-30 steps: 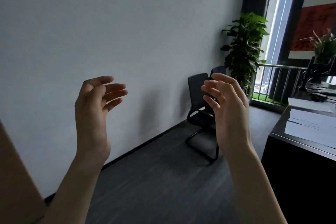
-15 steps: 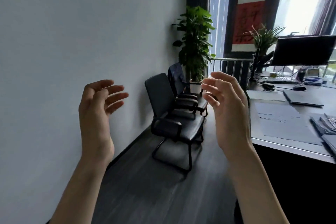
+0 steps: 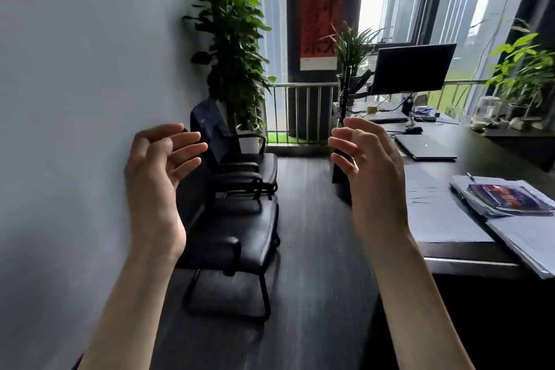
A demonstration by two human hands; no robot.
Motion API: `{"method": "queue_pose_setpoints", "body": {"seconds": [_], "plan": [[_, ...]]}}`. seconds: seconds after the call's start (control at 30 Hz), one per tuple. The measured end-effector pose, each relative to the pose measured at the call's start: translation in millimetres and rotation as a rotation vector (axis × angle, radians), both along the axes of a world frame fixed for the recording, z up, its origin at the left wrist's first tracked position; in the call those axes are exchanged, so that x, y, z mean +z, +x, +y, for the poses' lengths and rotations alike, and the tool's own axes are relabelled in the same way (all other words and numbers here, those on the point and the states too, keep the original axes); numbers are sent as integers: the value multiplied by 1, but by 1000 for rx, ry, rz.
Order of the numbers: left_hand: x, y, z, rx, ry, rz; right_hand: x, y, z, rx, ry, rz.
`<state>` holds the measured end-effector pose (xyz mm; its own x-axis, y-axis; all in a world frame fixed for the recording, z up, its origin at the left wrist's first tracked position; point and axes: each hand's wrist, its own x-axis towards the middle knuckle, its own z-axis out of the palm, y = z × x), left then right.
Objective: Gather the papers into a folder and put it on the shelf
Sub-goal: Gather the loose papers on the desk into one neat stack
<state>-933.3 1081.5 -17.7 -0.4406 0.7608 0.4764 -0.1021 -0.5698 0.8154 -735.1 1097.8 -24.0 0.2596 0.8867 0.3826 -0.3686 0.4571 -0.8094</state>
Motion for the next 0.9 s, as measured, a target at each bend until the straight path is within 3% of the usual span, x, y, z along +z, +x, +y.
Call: {"method": "queue_pose_setpoints", "body": {"seconds": [0.4,0.9], "plan": [[5,29,298,-449,-42,82,-8,15,202,-437,-27,97],[-47,247,497,-1050,-107,133,-45,173,313,-1034,-146,78]]}}
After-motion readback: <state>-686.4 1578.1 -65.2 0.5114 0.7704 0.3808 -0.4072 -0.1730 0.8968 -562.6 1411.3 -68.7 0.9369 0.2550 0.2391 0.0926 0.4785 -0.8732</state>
